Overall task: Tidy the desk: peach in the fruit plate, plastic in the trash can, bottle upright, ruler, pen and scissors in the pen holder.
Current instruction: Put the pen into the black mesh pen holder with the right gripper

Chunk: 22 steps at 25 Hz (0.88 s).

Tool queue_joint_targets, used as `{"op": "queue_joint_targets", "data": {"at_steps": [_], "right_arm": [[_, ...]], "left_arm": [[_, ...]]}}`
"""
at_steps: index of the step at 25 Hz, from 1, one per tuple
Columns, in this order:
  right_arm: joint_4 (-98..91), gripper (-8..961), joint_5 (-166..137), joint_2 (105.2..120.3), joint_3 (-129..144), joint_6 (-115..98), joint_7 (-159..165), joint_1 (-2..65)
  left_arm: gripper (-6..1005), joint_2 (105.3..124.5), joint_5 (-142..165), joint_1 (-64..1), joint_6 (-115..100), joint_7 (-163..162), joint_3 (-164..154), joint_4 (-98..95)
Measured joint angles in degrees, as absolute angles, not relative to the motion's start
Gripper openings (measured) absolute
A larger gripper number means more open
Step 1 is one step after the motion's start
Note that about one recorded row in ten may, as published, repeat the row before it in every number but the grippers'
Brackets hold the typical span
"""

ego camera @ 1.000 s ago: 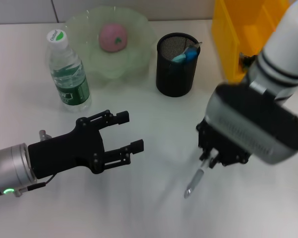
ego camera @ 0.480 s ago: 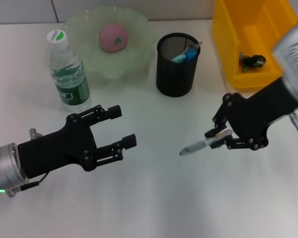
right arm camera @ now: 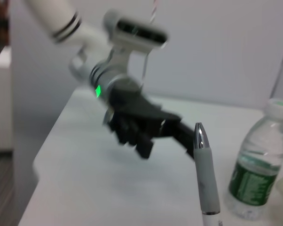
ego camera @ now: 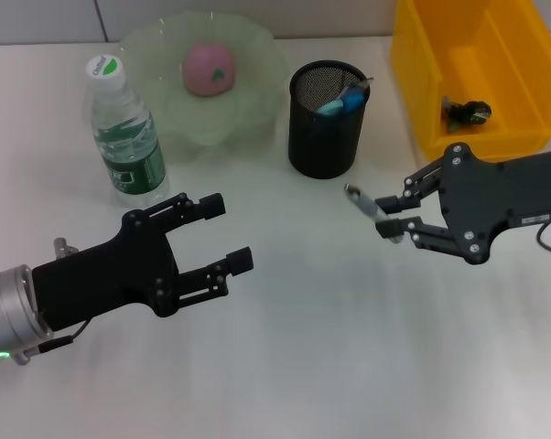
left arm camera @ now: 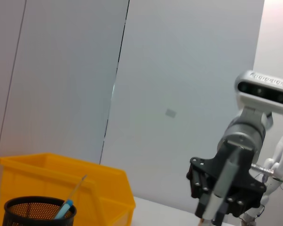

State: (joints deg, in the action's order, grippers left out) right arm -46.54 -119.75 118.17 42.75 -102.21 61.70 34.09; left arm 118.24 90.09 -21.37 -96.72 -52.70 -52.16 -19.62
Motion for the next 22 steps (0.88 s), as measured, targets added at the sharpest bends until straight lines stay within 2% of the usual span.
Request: {"op": "queue_joint_targets", "data": {"at_steps": [3,8,22], "right_arm": [[-42.8,168,-118.6,118.17,41.3,-101.0,61.1,34.0],[-37.1,171,-114.8,119.05,40.0,-99.6,60.8,33.0],[-22.8,179,-105.0,119.34,39.8,-93.6,62.2,31.6]], "left_arm": [[770,118.36,90.1,-21.6,-96.7,-52.3,-52.2,-19.6],[770,118.41,90.1,-21.9,-96.7,-52.0,-52.3,-19.6],[770,118.33,90.5,-22.6,-96.2,-51.3,-52.7,-20.0]]}}
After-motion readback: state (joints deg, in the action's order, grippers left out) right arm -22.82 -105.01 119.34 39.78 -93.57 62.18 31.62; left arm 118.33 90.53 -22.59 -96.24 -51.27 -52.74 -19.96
